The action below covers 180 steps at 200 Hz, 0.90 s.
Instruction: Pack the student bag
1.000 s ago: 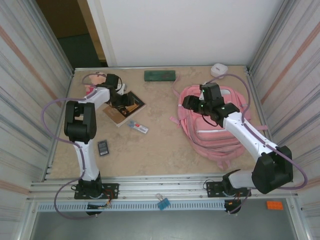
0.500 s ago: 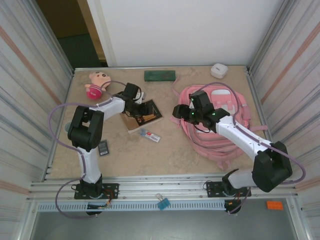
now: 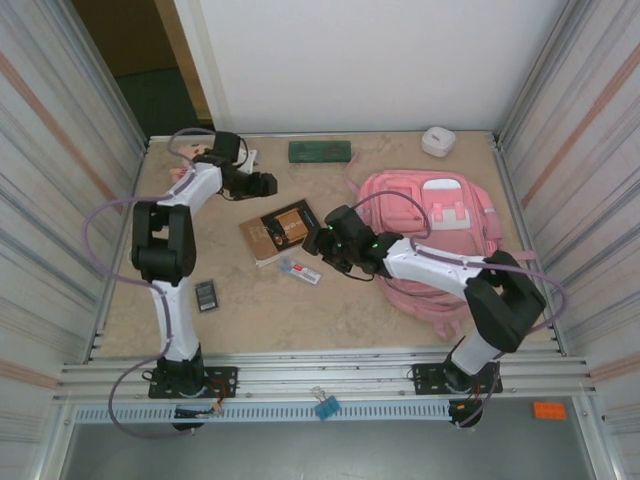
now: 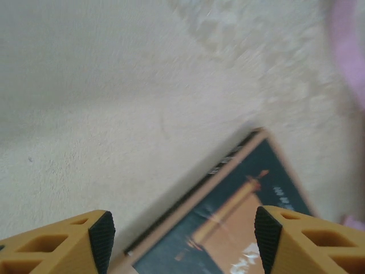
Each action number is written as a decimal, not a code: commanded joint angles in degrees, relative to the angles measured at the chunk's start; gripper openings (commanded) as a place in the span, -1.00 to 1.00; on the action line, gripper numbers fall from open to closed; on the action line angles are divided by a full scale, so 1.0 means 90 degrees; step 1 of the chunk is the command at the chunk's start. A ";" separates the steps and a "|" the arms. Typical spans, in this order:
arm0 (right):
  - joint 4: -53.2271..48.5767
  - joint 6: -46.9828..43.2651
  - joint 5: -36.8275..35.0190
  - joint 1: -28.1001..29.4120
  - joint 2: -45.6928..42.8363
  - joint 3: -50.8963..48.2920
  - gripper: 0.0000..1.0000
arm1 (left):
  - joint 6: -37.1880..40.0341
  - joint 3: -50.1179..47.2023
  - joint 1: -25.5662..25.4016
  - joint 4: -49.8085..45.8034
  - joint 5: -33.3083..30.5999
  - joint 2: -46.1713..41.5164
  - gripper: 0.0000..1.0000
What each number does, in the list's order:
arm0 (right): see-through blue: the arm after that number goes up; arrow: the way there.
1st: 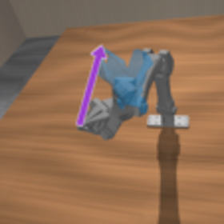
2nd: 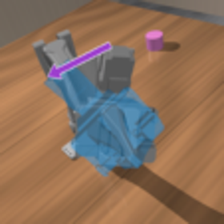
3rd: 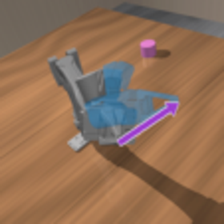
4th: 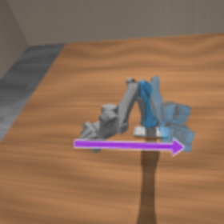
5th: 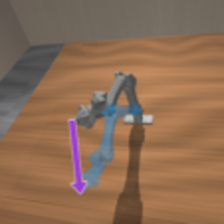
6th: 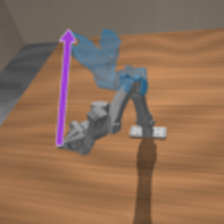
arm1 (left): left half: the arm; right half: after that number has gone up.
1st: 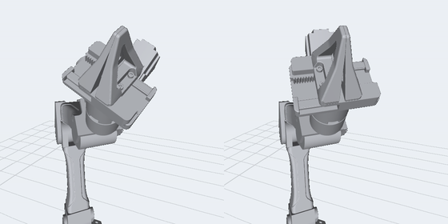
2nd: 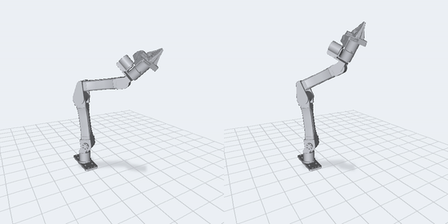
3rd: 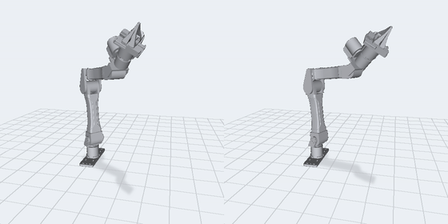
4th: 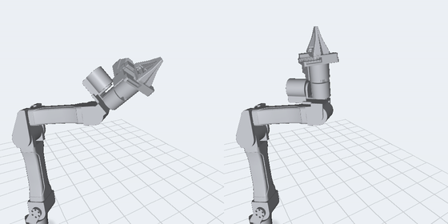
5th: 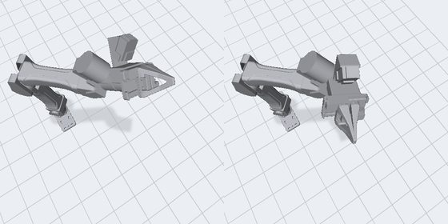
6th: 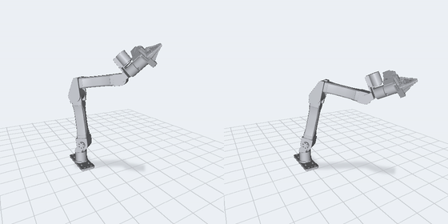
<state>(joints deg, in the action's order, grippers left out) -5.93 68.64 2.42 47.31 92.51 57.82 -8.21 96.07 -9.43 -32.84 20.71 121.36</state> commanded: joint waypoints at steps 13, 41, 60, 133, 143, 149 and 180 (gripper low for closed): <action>0.0134 0.0556 -0.0279 0.0061 0.0640 0.0479 0.26 | 0.0509 0.0267 0.0012 -0.0726 -0.0144 0.0583 0.35; 0.0052 0.0331 -0.0088 0.0003 0.1368 0.0971 0.24 | 0.0575 0.0203 0.0013 -0.0798 -0.0116 0.0548 0.34; 0.0019 0.0091 0.0091 -0.0096 0.1774 0.1301 0.21 | 0.0591 -0.0080 0.0015 -0.0805 -0.0031 0.0349 0.32; -0.0517 -0.0822 0.0464 -0.0599 0.3066 0.2510 -0.05 | 0.0507 -0.1916 -0.0069 -0.0491 0.0443 -0.1093 0.25; -0.0506 -0.0988 0.0496 -0.0673 0.3232 0.2689 -0.07 | 0.0432 -0.2204 -0.0101 -0.0421 0.0421 -0.1389 0.24; -0.0453 -0.1086 0.0546 -0.0718 0.3326 0.2813 -0.08 | 0.0361 -0.2401 -0.0120 -0.0326 0.0494 -0.1570 0.24; -0.0592 -0.1698 0.0884 -0.1032 0.3742 0.3543 -0.07 | -0.0216 -0.3457 -0.0186 0.0351 0.0647 -0.2547 0.25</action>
<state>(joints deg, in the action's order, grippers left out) -9.58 59.79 7.64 39.83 123.11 84.84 -5.72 70.37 -10.11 -33.78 22.61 105.71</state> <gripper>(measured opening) 0.464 0.623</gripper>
